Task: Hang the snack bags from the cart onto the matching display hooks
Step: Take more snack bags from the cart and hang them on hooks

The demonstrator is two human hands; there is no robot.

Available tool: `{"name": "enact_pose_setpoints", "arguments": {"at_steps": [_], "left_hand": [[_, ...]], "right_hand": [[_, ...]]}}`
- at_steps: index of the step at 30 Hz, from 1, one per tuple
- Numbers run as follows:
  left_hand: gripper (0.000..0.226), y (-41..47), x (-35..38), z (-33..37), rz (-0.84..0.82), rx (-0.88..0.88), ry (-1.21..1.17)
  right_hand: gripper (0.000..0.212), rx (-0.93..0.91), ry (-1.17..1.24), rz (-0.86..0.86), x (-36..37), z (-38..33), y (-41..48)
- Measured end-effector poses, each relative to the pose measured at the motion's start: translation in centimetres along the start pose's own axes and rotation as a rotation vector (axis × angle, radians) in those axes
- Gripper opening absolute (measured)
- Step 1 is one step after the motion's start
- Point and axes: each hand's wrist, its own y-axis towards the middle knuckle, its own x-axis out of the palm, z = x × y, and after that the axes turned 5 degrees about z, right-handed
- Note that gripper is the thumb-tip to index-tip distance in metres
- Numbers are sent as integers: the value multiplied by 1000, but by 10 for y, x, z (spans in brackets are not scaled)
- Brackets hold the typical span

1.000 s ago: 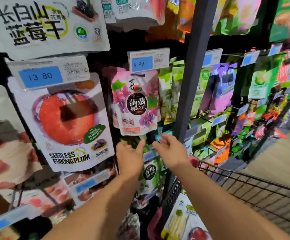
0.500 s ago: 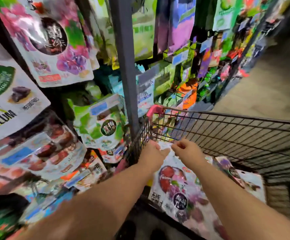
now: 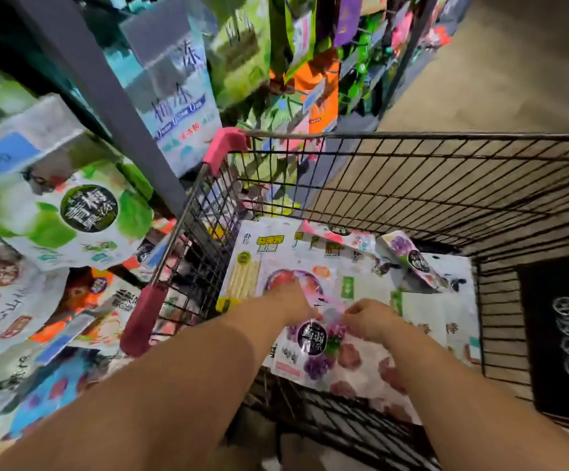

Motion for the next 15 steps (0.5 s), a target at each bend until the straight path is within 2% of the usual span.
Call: {"name": "enact_pose_setpoints", "arguments": {"at_steps": [1, 4, 7, 10, 12, 14, 15], "left_hand": [[58, 7, 4, 0, -27, -1, 25], [49, 24, 12, -3, -66, 20, 117], [44, 35, 17, -9, -90, 17, 144], [37, 46, 21, -18, -107, -29, 99], [42, 51, 21, -22, -80, -75, 48], [45, 55, 20, -25, -77, -94, -17], [47, 55, 20, -26, -76, -109, -66]], "right_hand": [[30, 25, -4, -47, 5, 4, 6], [24, 57, -55, -187, 17, 9, 14], [29, 30, -74, -262, 22, 8, 16], [17, 101, 82, -254, 28, 6, 29], [12, 159, 137, -206, 36, 9, 41], [2, 237, 206, -118, 44, 10, 49], [6, 233, 188, -39, 49, 11, 54]]}}
